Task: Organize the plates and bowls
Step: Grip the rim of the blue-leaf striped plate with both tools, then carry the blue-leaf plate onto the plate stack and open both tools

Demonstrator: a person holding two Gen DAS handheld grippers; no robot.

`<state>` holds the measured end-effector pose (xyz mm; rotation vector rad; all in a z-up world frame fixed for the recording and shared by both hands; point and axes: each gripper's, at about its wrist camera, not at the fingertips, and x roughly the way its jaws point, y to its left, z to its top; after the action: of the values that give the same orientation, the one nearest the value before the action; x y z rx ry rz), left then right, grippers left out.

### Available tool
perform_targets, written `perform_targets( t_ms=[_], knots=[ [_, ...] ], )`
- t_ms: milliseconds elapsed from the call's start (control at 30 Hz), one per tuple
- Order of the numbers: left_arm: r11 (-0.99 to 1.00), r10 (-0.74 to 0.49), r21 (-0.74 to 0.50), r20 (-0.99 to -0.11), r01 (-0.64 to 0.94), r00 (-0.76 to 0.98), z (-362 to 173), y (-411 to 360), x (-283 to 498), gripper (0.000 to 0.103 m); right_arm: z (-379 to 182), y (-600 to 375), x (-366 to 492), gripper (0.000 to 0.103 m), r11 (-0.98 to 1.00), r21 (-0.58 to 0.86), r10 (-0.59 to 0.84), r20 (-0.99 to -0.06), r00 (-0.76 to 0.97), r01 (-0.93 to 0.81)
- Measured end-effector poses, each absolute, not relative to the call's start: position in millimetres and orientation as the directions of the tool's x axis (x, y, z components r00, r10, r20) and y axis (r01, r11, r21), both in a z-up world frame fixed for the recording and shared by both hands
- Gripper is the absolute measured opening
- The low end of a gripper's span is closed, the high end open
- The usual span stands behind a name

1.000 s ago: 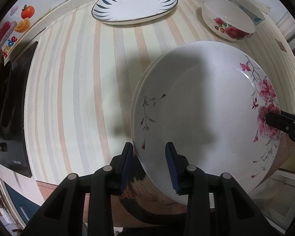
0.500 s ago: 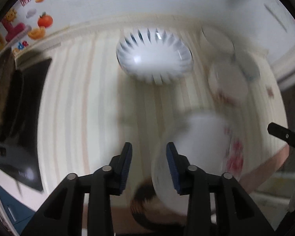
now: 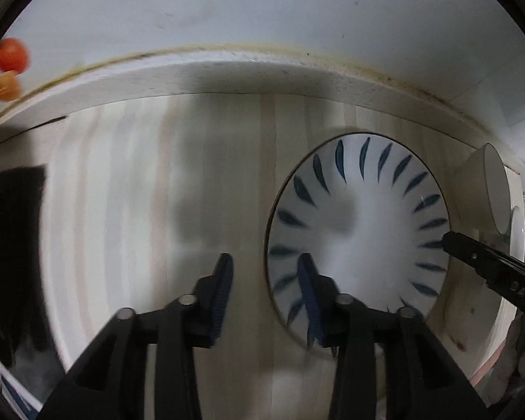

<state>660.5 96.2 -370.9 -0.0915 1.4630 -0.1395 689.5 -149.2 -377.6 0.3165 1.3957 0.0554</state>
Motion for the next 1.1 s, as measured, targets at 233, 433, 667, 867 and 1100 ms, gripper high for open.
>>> perform_targets(
  t_ms=[233, 433, 667, 867, 1100],
  knots=[
    [0.986, -0.159, -0.152, -0.982, 0.070, 0.104, -377, 88, 662, 0.015, -400, -143, 707, 0.011, 0.968, 0.209, 0.188, -0.970, 0.155, 0.137],
    [0.988, -0.133, -0.120, -0.981, 0.096, 0.142, -363, 80, 655, 0.015, -394, -145, 703, 0.011, 0.968, 0.211, 0.187, -0.967, 0.172, 0.133],
    [0.987, -0.133, -0.111, -0.971, 0.118, 0.199, -314, 80, 631, 0.015, -357, -149, 686, 0.011, 0.967, 0.237, 0.210, -0.950, 0.231, 0.096],
    [0.986, -0.137, -0.107, -0.956, 0.128, 0.258, -261, 74, 601, 0.015, -312, -154, 656, 0.011, 0.962, 0.267, 0.240, -0.928, 0.287, 0.060],
    [0.984, -0.147, -0.111, -0.950, 0.143, 0.277, -224, 60, 558, 0.015, -264, -160, 601, 0.011, 0.957, 0.289, 0.263, -0.902, 0.343, 0.027]
  ],
)
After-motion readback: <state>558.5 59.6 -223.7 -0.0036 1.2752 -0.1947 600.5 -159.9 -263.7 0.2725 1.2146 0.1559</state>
